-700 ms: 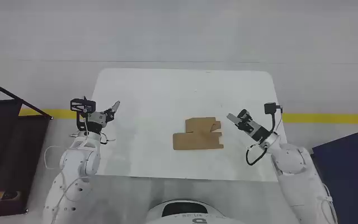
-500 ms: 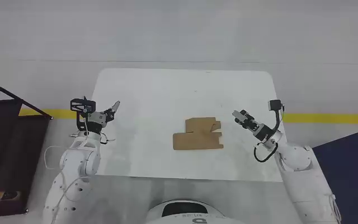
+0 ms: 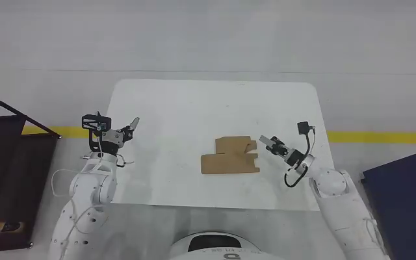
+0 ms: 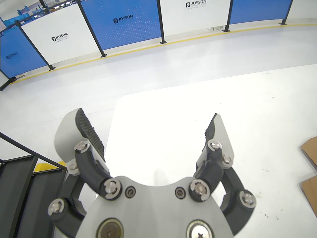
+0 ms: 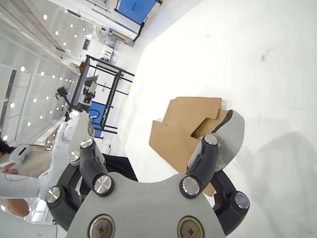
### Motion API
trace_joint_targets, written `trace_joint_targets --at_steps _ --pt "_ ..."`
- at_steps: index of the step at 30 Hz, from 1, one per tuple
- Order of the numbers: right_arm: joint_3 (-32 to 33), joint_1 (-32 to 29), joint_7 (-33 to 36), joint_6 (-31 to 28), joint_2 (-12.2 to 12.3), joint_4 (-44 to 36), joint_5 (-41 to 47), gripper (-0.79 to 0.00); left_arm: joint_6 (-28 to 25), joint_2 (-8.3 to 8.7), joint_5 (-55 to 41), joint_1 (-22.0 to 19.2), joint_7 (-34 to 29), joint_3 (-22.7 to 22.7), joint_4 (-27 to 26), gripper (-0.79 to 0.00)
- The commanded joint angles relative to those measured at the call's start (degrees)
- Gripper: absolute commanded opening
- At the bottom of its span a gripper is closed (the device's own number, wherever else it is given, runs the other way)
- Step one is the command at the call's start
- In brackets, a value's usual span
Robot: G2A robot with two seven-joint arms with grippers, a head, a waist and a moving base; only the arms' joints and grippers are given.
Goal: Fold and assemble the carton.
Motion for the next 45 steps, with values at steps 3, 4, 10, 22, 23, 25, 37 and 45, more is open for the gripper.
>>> trace_joint_targets --at_steps 3,4,10,22,23,25,37,45 --pt "-0.9 0.1 3.8 -3.8 0.2 1.0 2.3 0.000 0.0 0.00 0.0 0.0 0.0 0.0 0.0 0.000" --pt "-0.9 0.2 5.0 -4.3 0.3 1.3 3.0 0.000 0.0 0.00 0.0 0.0 0.0 0.0 0.0 0.000" --pt "-1.3 2.6 5.8 -5.9 0.6 5.5 1.8 0.000 0.0 0.00 0.0 0.0 0.0 0.0 0.0 0.000" --pt "-6.1 7.7 -0.3 -8.1 0.0 13.3 -4.9 0.000 0.0 0.00 0.0 0.0 0.0 0.0 0.0 0.000" --pt "-6.3 8.0 -0.6 -8.2 0.0 13.7 -4.8 0.000 0.0 0.00 0.0 0.0 0.0 0.0 0.0 0.000" --pt "-6.6 8.7 -1.2 -8.6 -0.1 14.6 -4.4 0.000 0.0 0.00 0.0 0.0 0.0 0.0 0.0 0.000" --pt "-10.4 13.1 -2.6 -8.7 -0.8 19.7 -4.9 0.000 0.0 0.00 0.0 0.0 0.0 0.0 0.0 0.000" --pt "-12.2 14.9 -2.1 -8.8 -1.0 22.1 -4.5 -0.052 0.0 0.00 0.0 0.0 0.0 0.0 0.0 0.000"
